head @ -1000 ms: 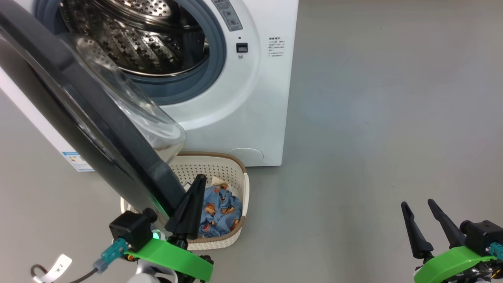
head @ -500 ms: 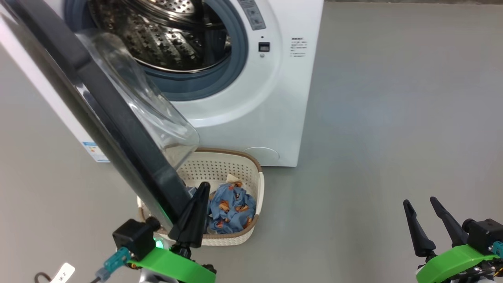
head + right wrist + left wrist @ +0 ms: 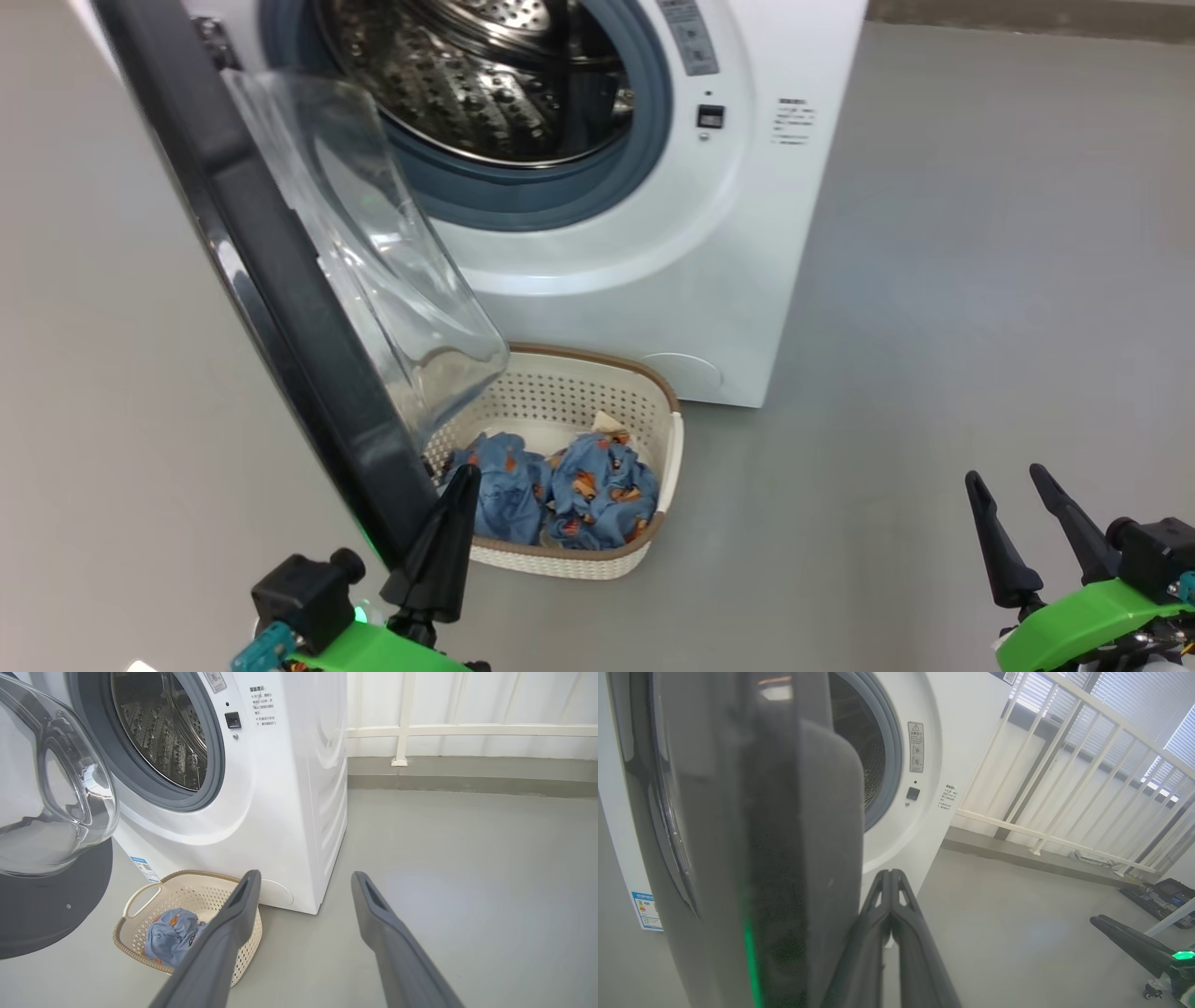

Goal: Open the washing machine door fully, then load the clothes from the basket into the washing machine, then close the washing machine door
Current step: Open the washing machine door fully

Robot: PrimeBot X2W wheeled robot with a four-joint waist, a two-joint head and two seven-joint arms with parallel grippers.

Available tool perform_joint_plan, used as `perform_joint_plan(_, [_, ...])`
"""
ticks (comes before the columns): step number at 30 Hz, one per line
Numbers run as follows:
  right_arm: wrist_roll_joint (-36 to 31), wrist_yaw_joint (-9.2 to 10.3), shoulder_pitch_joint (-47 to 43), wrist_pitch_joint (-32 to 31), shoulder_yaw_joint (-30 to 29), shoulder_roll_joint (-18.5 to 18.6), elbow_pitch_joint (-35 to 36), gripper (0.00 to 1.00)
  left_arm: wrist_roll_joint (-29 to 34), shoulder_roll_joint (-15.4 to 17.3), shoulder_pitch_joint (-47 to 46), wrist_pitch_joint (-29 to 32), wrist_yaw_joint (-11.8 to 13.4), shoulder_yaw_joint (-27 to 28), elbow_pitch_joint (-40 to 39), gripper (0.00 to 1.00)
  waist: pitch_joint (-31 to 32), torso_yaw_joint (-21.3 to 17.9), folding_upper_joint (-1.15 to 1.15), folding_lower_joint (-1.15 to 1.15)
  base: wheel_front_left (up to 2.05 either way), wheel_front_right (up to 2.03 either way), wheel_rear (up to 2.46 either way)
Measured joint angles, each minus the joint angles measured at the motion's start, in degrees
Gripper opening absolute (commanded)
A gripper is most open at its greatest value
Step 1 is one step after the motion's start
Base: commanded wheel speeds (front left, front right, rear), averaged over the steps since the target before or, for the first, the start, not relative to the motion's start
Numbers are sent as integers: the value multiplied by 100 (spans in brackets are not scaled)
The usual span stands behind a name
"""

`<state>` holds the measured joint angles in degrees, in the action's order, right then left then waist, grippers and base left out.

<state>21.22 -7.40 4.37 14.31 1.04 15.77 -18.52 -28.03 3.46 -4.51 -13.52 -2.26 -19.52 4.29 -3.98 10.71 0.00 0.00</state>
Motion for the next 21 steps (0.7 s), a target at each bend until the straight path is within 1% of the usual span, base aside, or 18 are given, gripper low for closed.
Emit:
perform_joint_plan(10, [3,0,-112,0,-15,19,16,100,3,176,273,53,154,90,-181,0,82,488,0,0,0,0,0])
perform_joint_plan(16, [3,0,-113,0,-14,19,19,100,3,326,371,102,311,252,-237,0,135,756,0,0,0,0,0])
perform_joint_plan(21, [3,0,-113,0,-7,16,16,100,3,455,435,125,425,455,-254,0,152,886,0,0,0,0,0])
